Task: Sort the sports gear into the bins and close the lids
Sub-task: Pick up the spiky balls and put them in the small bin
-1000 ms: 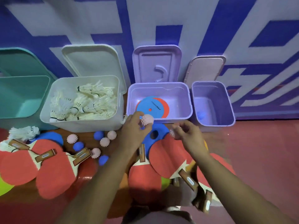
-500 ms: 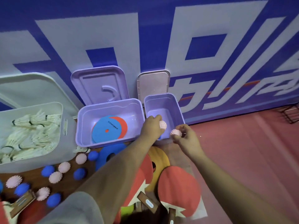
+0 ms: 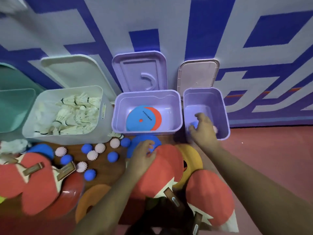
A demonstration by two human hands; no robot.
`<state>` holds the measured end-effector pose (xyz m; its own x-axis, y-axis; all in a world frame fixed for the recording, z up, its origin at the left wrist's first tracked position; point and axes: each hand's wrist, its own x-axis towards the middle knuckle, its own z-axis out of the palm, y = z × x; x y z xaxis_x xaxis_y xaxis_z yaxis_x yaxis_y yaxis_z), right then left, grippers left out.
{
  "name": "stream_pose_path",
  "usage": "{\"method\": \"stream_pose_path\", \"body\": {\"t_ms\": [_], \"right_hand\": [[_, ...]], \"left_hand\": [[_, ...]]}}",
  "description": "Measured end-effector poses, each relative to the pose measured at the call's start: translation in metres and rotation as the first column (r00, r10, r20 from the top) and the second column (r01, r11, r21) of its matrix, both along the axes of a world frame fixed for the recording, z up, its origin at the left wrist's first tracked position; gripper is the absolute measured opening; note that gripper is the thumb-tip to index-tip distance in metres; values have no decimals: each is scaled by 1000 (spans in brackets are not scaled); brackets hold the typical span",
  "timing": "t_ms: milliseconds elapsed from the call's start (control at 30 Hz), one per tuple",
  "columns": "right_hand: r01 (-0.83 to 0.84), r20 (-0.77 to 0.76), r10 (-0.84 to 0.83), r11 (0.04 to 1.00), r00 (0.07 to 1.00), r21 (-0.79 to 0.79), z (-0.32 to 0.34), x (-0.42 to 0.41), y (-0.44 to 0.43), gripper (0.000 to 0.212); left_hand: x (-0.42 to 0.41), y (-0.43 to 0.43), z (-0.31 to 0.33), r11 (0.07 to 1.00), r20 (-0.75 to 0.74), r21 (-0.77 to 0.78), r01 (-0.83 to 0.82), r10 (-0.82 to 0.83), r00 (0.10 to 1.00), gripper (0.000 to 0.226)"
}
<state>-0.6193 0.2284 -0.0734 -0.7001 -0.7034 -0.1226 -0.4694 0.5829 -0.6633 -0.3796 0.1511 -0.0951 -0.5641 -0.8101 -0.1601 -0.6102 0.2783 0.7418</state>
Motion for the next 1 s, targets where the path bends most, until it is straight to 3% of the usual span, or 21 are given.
{"method": "stream_pose_path", "body": {"t_ms": [100,267,367,533,700,833,1000], "right_hand": [[-182,-23,180,970,983,-162,8,65,-19,38],[-416,124,431,900,894,-131,-3,176,-47,30],[-507,196,497,862,845,2,-21,223,-62,39],[-557,217,521,813,826,169,-47,269,-89,51],[-545,85,547,786,833,290,-71,298,-120,48],[-534,76,550,757,832,377,-92,313,-140,48],[-580,46,606,733,794,356,-112,322,-146,57]], "left_hand": [[76,-7,-14,987,45,50,-152,150,988,20],[165,-44,-33,940,218,-41,-338,339,915,19],[194,-77,-40,939,357,-170,-298,341,870,32],[216,-122,-47,953,443,-269,-138,250,861,57],[217,-156,-55,988,579,-149,31,61,813,54],[220,-162,-72,971,653,-168,171,-20,757,44],[227,-157,-82,937,715,-214,277,-43,698,43]]}}
